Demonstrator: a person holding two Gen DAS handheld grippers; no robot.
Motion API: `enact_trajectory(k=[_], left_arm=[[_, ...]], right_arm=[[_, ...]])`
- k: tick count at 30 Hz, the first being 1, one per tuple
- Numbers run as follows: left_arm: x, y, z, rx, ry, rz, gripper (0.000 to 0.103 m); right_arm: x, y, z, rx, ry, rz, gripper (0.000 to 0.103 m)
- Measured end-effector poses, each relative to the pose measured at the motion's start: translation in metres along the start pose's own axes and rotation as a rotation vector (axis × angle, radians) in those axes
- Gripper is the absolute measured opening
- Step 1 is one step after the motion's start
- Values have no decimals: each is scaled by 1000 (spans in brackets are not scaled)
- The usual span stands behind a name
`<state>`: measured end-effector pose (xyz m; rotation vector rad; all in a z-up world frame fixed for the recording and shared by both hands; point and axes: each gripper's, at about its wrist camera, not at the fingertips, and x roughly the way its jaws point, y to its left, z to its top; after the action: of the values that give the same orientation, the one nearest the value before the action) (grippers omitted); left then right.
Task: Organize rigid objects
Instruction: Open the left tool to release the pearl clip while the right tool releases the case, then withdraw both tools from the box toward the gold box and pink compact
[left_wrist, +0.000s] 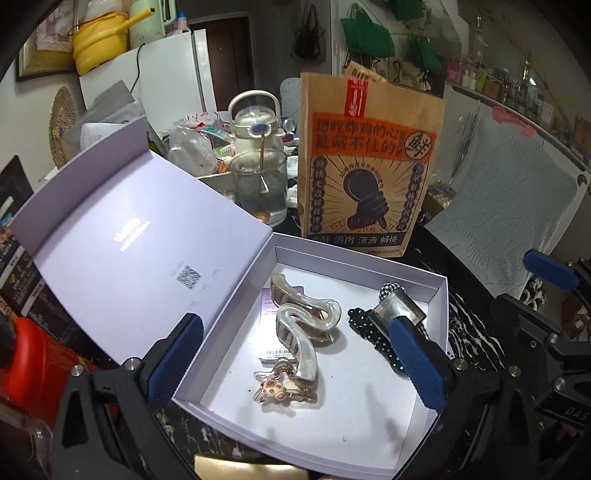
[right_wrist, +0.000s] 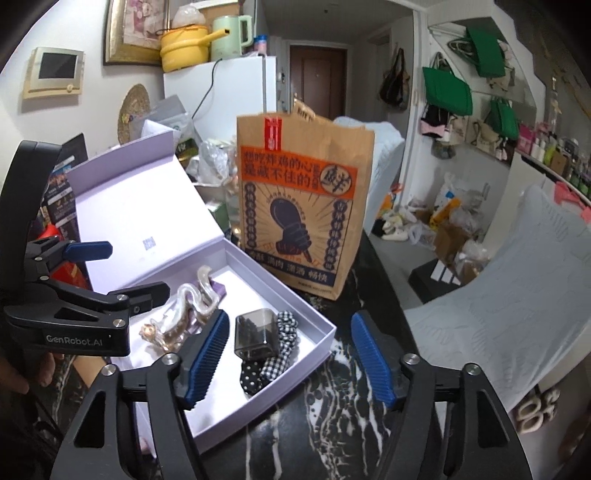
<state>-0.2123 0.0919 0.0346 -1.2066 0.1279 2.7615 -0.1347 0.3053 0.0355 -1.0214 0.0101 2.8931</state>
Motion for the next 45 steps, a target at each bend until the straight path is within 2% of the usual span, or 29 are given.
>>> enact_trajectory(k=[12,19,30,45], left_arm=[[-51,6,-6,20,-90,47,103],[-75,9,-19,27,-105,52,103],[-97,13,-47,12,-90,50,103],[-102,26,-97,-52,-37,54,103]], right_arm=[[-42,12,3,-12,-65,3,78],[-66,22,-3,-29,-92,20,80],[-91,44,-20,-61,-108,67,80],[-97,67,-64,-52,-60,151,81]])
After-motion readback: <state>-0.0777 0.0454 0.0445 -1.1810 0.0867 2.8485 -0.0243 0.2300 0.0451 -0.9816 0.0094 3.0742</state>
